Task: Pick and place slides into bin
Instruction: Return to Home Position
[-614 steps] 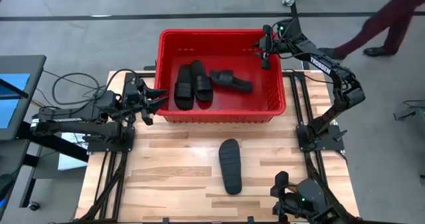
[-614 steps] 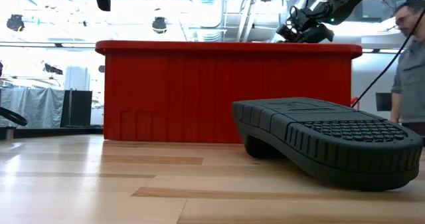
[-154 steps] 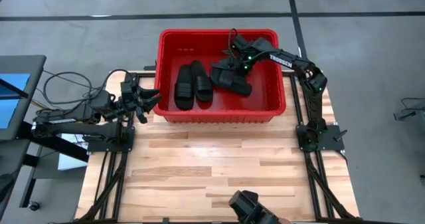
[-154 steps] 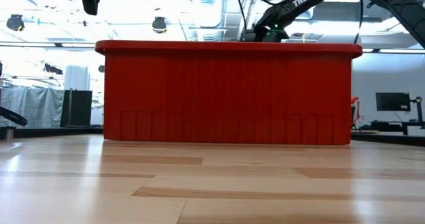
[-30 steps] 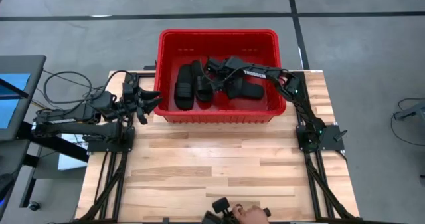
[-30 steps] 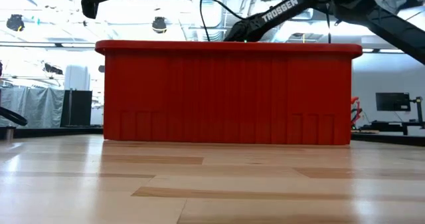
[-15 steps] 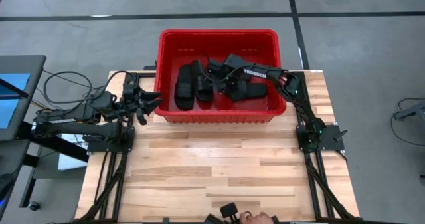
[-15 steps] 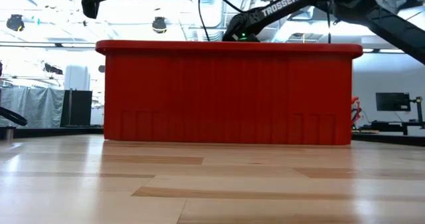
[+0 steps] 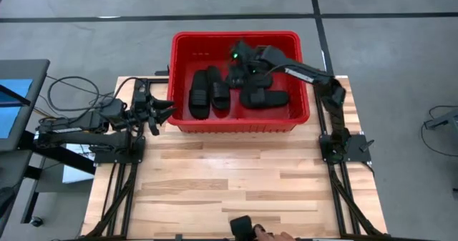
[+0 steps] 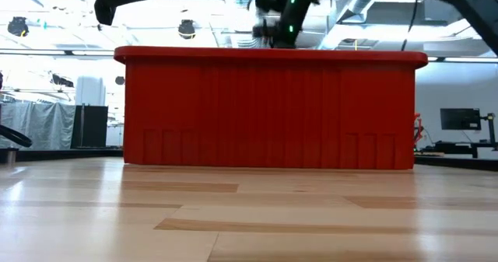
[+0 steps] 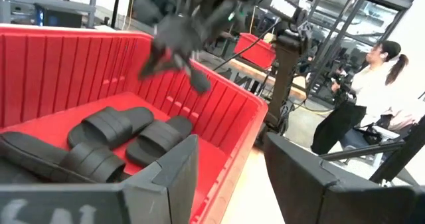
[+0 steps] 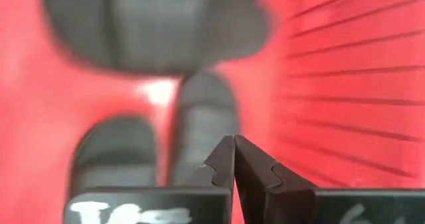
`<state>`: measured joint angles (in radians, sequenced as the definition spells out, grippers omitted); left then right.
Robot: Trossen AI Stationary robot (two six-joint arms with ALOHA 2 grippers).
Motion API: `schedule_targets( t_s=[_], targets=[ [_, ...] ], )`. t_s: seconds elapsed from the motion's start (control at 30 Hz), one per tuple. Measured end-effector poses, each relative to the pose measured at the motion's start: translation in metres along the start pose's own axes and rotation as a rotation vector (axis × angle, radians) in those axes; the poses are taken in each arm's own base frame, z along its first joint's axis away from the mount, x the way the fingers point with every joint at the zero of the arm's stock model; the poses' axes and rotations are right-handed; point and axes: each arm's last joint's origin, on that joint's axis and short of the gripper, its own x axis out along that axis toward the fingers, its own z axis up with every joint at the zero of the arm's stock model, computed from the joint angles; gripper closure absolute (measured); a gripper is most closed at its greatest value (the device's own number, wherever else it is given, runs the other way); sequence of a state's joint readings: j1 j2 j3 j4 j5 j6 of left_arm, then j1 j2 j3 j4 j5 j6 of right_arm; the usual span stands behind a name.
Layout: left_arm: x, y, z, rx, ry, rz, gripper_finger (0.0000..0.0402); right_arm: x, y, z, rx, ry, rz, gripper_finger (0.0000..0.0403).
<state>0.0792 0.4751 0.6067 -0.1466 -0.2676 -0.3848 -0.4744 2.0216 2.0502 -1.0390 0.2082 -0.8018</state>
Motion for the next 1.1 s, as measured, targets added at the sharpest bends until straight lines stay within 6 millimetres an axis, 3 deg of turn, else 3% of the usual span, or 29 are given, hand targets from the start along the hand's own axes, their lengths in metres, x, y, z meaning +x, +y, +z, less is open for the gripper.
schedule_targets(
  t_s=[0.27,0.57,0.7,0.83,1.03,1.1],
  targets=[
    [0.0,0.0,0.0,0.061,-0.001,0.002,0.0239,-0.09,-0.038,-0.01,0.398,-0.327,-0.292,0.0403],
    [-0.011,0.001,0.006,0.144,-0.055,-0.01,0.0239,-0.188,-0.055,-0.059,0.771,-0.668,-0.289,0.0403],
    [-0.029,0.004,0.014,0.148,-0.145,-0.011,0.0239,-0.223,-0.041,-0.076,0.819,-0.756,-0.29,0.0403],
    [-0.055,0.008,0.022,0.153,-0.256,-0.037,0.0239,-0.25,-0.014,-0.088,0.837,-0.865,-0.282,0.0403],
    [-0.1,0.018,0.028,0.187,-0.426,-0.101,0.0239,-0.273,0.035,-0.104,0.831,-1.078,-0.243,0.0403],
    [-0.104,0.018,0.029,0.213,-0.434,-0.14,0.0239,-0.274,0.052,-0.109,0.81,-1.119,-0.211,0.0403]
  ],
)
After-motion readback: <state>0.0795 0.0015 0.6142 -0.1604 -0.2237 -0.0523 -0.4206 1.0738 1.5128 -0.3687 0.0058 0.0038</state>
